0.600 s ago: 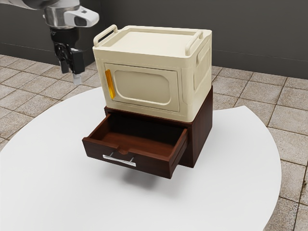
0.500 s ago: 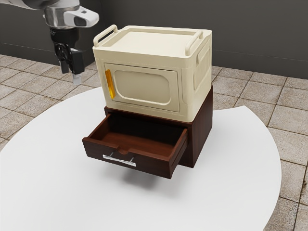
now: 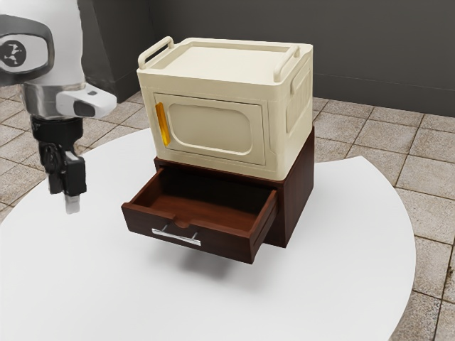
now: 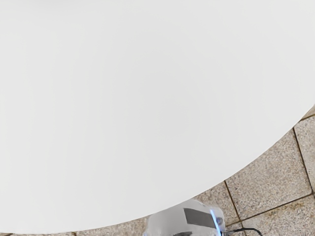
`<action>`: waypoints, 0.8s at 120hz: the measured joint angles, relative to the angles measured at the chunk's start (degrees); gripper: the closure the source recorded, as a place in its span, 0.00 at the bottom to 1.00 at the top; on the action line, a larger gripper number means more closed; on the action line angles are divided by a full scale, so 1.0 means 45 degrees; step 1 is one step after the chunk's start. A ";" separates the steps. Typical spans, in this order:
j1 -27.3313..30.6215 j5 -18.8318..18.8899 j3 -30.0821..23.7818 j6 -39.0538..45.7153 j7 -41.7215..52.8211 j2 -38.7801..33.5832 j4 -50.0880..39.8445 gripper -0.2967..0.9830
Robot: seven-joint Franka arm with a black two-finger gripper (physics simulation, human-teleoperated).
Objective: Push the drawer handle with one arm to close the drawer
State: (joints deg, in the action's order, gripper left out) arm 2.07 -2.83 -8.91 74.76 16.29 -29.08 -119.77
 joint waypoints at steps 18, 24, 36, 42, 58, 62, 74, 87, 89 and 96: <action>-0.0124 -0.0878 0.0025 0.1491 -0.1439 0.1134 -0.1364 0.63; -0.0160 -0.1059 0.0022 0.1794 -0.2140 0.1315 -0.1464 0.69; -0.0319 -0.1320 -0.0006 0.2264 -0.3623 0.1961 -0.1788 0.76; -0.0354 -0.1533 -0.0012 0.2545 -0.4287 0.2328 -0.1983 0.78; -0.0586 -0.2055 -0.0042 0.3327 -0.5877 0.3361 -0.2073 0.82; -0.0622 -0.2154 -0.0046 0.3511 -0.6219 0.3560 -0.2069 0.82; -0.0873 -0.2332 -0.0050 0.3938 -0.7136 0.3747 -0.2063 0.83; -0.1261 -0.2415 -0.0083 0.4251 -0.7969 0.3704 -0.2062 0.84; -0.1297 -0.2419 -0.0085 0.4295 -0.8083 0.3701 -0.2062 0.84; -0.1357 -0.2398 -0.0088 0.4452 -0.8407 0.3698 -0.2062 0.84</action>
State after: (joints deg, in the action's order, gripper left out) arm -4.03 -13.63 -9.31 94.79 -21.54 -12.44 -129.05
